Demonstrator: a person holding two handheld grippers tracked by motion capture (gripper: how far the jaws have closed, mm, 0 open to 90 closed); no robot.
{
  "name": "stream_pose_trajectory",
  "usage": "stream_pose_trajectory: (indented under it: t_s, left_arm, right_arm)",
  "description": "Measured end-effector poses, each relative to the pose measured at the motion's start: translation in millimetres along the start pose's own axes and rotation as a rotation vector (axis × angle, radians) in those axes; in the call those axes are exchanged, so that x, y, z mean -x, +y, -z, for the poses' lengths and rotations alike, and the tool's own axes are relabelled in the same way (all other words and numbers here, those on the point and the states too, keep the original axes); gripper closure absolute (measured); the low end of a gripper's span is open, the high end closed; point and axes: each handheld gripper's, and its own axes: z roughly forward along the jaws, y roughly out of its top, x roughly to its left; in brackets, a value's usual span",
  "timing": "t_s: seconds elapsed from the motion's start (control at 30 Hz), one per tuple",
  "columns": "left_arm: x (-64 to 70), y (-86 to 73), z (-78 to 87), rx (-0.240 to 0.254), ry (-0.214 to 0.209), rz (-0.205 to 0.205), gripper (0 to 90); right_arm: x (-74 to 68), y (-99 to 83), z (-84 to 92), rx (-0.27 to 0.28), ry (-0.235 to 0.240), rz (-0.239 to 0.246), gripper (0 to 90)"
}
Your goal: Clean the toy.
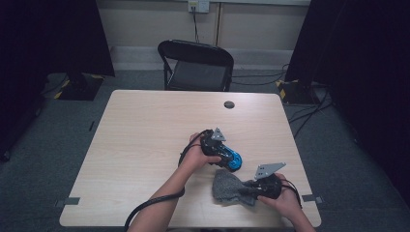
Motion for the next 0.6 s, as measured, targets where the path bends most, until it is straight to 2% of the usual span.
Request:
stream_pose_trajectory:
  t_s: [0.6]
  left_arm:
    - [0.5, 0.1, -0.2, 0.001, 0.002, 0.001, 5.0]
  right_arm:
    - [10.8, -3.4, 7.6, -0.01, -0.066, -0.042, 76.9]
